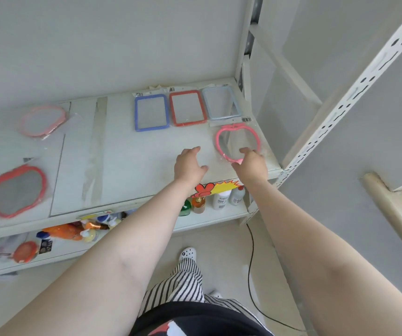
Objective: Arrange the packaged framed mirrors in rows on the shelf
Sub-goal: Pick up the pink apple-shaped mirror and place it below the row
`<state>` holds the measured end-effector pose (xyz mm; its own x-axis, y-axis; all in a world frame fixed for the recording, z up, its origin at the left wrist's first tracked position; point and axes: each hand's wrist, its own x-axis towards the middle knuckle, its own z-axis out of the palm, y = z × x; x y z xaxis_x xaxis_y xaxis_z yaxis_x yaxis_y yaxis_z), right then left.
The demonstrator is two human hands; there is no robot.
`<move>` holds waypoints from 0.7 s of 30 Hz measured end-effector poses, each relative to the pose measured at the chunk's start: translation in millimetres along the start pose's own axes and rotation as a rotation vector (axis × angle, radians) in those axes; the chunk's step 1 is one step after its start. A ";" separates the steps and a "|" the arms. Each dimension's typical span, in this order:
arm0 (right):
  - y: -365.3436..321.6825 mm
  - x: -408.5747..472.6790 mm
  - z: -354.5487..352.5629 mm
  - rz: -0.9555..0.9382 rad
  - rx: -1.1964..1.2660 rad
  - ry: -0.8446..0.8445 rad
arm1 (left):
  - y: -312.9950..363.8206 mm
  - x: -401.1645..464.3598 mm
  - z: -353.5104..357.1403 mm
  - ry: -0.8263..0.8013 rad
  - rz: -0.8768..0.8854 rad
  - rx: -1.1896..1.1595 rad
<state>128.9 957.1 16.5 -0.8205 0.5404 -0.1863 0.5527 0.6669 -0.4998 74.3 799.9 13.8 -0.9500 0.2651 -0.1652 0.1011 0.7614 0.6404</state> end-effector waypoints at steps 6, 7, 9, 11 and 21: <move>-30.8 -45.2 19.7 -0.128 0.019 -0.091 | -31.0 -32.9 -30.4 -0.008 0.027 0.055; -35.4 -51.8 23.0 -0.143 0.012 -0.097 | -36.2 -36.8 -34.5 -0.009 0.037 0.068; -45.0 -66.0 29.3 -0.165 -0.003 -0.109 | -47.4 -45.3 -43.0 -0.015 0.051 0.085; -53.9 -77.6 35.1 -0.181 -0.018 -0.116 | -59.1 -53.3 -52.0 -0.015 0.053 0.078; -168.1 -191.7 142.1 -0.284 0.019 -0.165 | -234.1 -132.3 -167.6 0.086 -0.014 0.081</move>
<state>172.6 668.5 16.0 -0.9550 0.2422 -0.1709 0.2964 0.7684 -0.5672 126.8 487.4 11.5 -0.9730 0.2046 -0.1065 0.1075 0.8108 0.5754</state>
